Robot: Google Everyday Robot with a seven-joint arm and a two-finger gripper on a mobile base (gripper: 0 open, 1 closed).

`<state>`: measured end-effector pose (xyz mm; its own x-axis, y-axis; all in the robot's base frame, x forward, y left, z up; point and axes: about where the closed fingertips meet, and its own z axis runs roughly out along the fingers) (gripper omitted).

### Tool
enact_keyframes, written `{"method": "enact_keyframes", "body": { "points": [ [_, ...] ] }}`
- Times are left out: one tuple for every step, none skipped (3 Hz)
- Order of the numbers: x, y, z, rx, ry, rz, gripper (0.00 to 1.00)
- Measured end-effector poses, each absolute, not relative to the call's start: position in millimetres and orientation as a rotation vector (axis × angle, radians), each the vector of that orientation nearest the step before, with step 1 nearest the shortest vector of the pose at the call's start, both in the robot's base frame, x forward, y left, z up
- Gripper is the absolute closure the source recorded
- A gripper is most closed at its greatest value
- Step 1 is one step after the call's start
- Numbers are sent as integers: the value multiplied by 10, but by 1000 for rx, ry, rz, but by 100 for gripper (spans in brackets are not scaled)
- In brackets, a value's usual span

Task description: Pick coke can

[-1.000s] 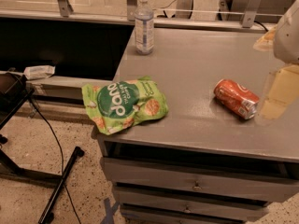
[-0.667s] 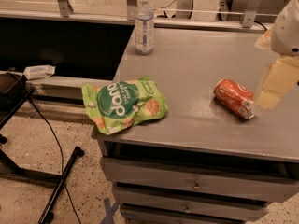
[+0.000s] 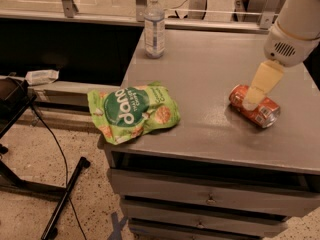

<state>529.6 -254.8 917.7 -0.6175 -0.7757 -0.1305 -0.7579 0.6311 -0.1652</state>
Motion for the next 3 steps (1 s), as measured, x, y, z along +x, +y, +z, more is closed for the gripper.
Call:
{"method": "enact_keyframes", "body": {
  "points": [
    [5363, -2621, 8812, -1094, 2778, -191, 0],
    [5384, -2509, 8576, -1034, 2775, -123, 0],
    [5472, -2382, 8445, -1029, 2740, -78, 0]
  ]
}}
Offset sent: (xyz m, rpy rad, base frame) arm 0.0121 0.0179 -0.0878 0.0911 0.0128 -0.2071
